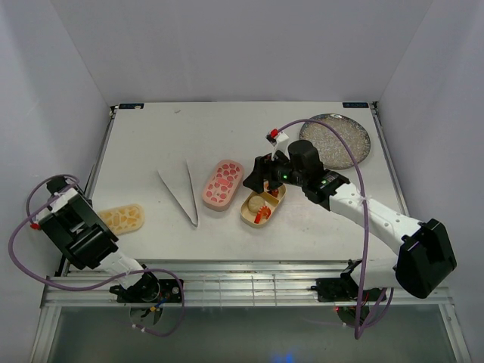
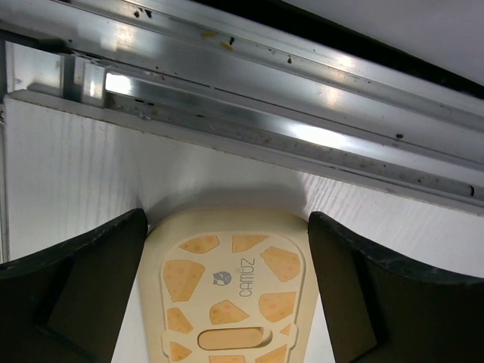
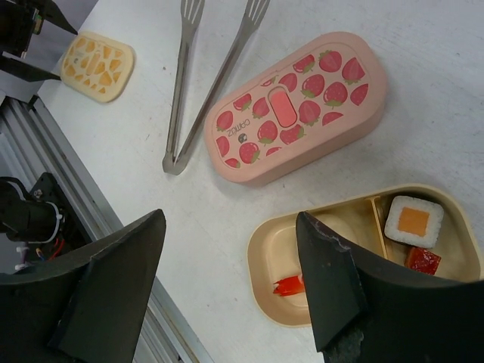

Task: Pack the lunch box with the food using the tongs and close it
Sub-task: Pick up the box lid from the center of the board.

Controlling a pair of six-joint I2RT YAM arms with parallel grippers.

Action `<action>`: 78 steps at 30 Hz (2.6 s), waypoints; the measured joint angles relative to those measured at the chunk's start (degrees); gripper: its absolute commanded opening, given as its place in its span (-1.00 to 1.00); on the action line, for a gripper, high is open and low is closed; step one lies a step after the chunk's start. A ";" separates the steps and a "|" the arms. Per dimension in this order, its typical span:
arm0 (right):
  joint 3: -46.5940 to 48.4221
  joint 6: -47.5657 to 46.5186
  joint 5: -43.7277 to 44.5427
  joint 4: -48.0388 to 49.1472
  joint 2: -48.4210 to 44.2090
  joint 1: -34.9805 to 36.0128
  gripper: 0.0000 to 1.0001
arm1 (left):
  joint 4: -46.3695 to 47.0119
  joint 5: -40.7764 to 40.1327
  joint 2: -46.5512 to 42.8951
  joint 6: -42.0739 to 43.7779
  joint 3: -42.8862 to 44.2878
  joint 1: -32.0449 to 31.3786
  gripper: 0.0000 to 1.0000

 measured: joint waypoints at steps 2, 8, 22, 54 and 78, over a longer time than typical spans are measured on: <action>0.00 -0.11 0.09 0.04 -0.09 -0.02 0.51 | 0.02 0.02 0.00 -0.11 0.00 -0.59 0.89; 0.00 -0.35 0.13 0.04 -0.09 -0.02 0.51 | 0.02 -0.17 0.02 -0.20 0.00 -2.89 0.81; 1.97 1.88 -0.39 1.60 5.22 0.96 0.39 | 0.26 2.27 -7.50 5.66 -4.46 -10.23 0.76; 46.21 8.33 8.98 3.82 54.60 24.48 0.12 | 12.74 7.91 -6.08 26.43 -4.20 -10.49 0.01; 55.78 7.82 7.80 1.49 63.30 26.18 0.13 | 6.32 0.07 -11.19 22.16 -6.51 -8.57 -0.03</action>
